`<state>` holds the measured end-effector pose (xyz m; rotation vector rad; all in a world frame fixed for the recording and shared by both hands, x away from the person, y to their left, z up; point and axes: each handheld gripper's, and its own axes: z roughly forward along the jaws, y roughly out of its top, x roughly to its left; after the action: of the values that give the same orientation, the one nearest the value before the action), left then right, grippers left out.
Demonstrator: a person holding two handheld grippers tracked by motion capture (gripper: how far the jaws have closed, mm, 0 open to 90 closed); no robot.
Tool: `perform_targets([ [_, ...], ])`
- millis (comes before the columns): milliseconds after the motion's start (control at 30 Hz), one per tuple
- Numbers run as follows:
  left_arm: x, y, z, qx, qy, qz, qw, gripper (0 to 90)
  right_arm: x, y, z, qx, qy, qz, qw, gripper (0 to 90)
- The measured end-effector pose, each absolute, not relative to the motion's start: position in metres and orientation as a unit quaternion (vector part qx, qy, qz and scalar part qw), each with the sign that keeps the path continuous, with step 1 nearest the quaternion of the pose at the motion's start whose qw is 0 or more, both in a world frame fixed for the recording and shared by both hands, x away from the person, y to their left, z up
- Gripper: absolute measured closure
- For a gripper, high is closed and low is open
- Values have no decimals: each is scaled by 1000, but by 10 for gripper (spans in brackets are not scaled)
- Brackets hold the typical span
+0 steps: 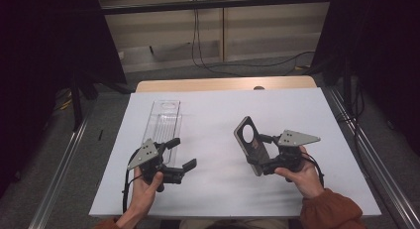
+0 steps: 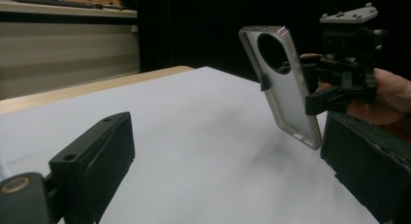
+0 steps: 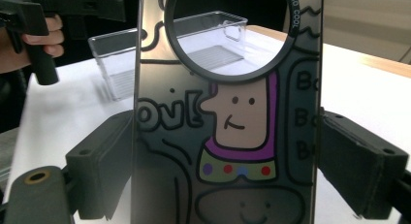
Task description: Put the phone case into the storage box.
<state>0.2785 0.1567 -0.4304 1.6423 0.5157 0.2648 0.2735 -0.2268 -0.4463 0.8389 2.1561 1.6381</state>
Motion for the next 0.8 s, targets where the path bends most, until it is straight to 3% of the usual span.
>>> perform_targets([
  [800, 299, 101, -419, 716, 136, 58, 682, 9, 272, -224, -448, 251, 757, 591, 123, 119],
])
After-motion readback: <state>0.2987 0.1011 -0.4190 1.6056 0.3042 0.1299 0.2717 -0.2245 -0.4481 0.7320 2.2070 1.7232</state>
